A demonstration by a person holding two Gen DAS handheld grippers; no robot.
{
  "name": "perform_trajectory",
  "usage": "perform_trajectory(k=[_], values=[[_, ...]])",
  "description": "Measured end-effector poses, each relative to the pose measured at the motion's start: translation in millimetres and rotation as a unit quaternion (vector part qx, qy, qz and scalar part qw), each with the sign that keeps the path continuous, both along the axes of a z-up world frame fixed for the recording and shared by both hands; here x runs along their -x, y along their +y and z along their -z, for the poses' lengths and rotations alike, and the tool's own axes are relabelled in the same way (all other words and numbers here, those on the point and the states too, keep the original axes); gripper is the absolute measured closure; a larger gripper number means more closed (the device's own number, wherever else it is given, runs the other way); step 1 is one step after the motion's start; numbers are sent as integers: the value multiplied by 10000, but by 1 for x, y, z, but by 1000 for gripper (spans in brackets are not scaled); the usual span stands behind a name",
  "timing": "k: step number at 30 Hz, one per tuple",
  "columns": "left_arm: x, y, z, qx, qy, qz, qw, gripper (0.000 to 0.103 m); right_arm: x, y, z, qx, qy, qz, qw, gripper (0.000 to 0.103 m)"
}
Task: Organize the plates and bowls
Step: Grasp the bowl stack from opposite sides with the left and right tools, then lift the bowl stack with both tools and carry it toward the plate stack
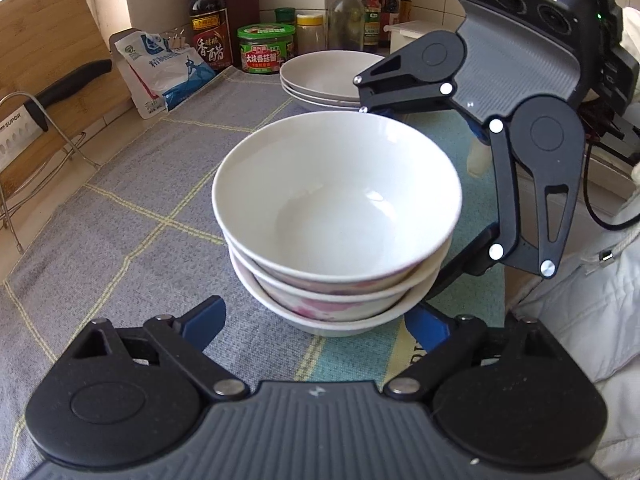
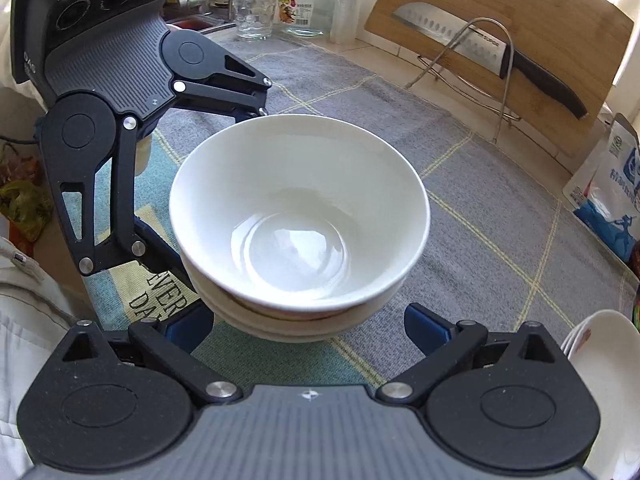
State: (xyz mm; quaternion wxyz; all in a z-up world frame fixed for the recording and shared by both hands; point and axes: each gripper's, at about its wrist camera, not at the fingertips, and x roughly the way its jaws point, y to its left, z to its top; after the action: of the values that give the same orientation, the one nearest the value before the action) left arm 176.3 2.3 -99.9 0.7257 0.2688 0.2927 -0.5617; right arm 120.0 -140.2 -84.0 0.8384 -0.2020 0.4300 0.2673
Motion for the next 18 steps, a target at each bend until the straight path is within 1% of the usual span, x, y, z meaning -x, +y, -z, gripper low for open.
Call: perform_trajectory(k=[3,6,14,18], values=[[-1,-3,-1,-77,-35,169,9998,9,-5,2,-1,23,74,-236,9997,1],[-4,-6,-1,-163,-24,331,9993,9,-10,4,0,37,134,-356,9993,3],[-11,-8,-1,-253,57,698,9972,11,-13,6,-1,36,266,-525,9983,9],[-12,-11,-2,-277,63,828,9962,13,-16,7,-2,65,312,-549,9980,11]])
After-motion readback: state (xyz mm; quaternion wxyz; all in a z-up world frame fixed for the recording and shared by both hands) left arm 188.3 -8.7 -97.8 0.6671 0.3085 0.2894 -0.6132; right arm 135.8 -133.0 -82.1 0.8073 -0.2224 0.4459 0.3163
